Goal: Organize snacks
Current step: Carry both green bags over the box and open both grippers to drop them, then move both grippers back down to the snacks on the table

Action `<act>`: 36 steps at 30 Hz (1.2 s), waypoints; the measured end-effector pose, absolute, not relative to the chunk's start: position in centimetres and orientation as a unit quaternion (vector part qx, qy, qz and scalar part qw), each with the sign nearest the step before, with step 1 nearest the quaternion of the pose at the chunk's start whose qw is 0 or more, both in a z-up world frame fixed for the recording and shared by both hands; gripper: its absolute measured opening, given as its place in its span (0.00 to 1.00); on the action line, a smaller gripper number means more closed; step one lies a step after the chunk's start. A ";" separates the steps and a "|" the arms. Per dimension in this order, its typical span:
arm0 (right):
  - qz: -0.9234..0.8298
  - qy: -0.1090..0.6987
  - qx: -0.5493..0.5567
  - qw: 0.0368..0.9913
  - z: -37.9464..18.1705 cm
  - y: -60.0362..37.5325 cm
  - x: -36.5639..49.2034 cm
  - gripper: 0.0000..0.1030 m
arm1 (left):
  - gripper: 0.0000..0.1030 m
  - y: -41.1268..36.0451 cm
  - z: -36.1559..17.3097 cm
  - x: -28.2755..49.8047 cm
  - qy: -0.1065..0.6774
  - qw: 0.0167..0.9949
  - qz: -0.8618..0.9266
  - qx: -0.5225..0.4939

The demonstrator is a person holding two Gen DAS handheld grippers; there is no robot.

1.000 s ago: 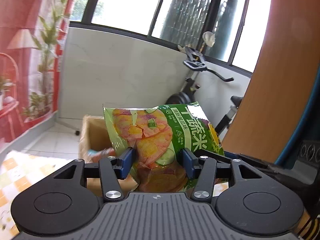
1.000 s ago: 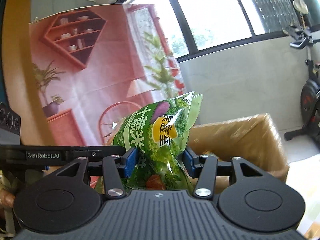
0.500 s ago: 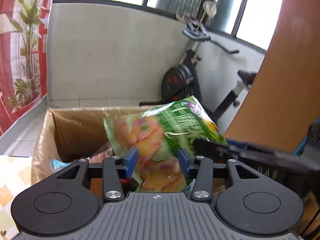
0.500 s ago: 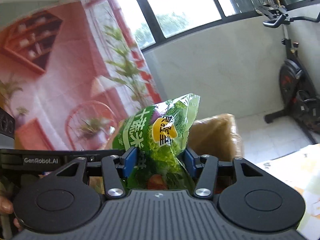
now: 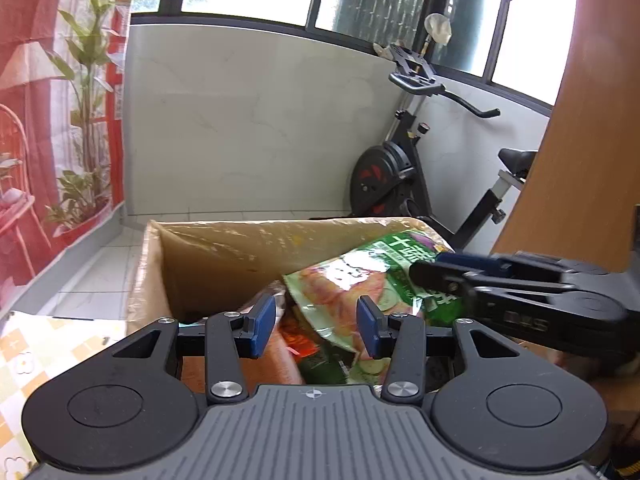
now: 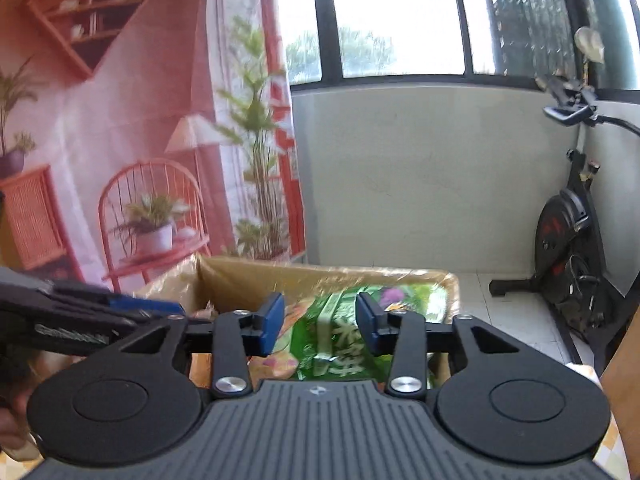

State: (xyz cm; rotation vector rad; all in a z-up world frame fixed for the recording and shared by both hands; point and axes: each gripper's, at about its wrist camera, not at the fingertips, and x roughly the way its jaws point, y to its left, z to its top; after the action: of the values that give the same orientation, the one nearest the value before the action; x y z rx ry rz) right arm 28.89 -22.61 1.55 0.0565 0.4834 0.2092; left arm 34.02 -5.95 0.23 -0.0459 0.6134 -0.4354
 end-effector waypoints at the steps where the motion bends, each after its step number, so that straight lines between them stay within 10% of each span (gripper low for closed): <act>1: 0.099 0.253 0.032 0.962 1.3 -22.4 29.5 0.34 | 0.46 -5.7 0.3 33.9 0.299 0.930 -0.211 -0.023; 18: 0.045 0.373 0.125 0.918 -1.4 -23.7 33.4 0.32 | 0.46 -2.1 0.7 31.4 0.289 0.942 -0.166 -0.029; 36: 0.096 0.234 0.130 0.959 -2.2 -21.6 19.1 0.36 | 0.48 5.5 -4.2 24.1 0.308 0.942 -0.130 -0.002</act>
State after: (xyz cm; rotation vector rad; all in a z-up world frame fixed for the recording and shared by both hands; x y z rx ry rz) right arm 19.11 -21.61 -2.18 0.2646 0.4740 0.1940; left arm 24.06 5.48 -4.22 -0.0048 0.6279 -0.2658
